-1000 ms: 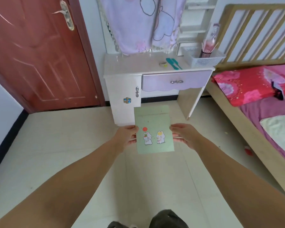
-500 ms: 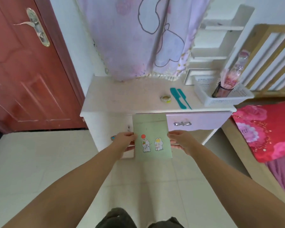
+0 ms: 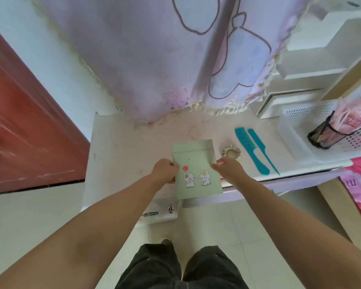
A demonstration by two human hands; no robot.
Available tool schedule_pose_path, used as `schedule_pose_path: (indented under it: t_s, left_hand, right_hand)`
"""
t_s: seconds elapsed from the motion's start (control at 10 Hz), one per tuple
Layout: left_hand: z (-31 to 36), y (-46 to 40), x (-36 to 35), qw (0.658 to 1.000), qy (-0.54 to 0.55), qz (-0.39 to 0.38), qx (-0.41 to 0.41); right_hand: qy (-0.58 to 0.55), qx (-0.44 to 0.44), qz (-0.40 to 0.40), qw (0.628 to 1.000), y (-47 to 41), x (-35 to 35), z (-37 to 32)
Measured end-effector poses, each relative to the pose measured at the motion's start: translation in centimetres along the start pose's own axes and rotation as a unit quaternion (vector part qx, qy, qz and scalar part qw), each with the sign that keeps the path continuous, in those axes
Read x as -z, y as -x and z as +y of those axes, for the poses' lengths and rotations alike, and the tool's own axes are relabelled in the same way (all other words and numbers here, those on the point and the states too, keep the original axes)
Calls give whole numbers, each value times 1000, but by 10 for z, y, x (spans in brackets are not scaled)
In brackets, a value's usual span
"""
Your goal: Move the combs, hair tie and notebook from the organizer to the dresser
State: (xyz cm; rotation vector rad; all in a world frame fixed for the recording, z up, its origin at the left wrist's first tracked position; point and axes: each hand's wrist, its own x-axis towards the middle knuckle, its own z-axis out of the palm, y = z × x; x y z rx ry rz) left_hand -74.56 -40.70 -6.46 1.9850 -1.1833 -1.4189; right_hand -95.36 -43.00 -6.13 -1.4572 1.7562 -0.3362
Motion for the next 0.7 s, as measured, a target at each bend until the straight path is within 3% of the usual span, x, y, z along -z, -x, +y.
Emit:
schedule_pose_path:
  t_s: [0.3, 0.5, 0.6, 0.7]
  left_hand:
    - [16, -77, -2, 985, -163, -54, 17]
    - [12, -88, 5, 944, -308, -114, 0]
    - [6, -93, 10, 908, -396, -122, -54]
    - [-8, -90, 23, 884, -420, -145, -143]
  right_hand:
    - [198, -9, -41, 979, -75, -14, -6]
    - [298, -11, -55, 953, -79, -20, -9]
    - [306, -27, -44, 951, -76, -25, -10]
    - [230, -57, 11, 972, -63, -23, -11]
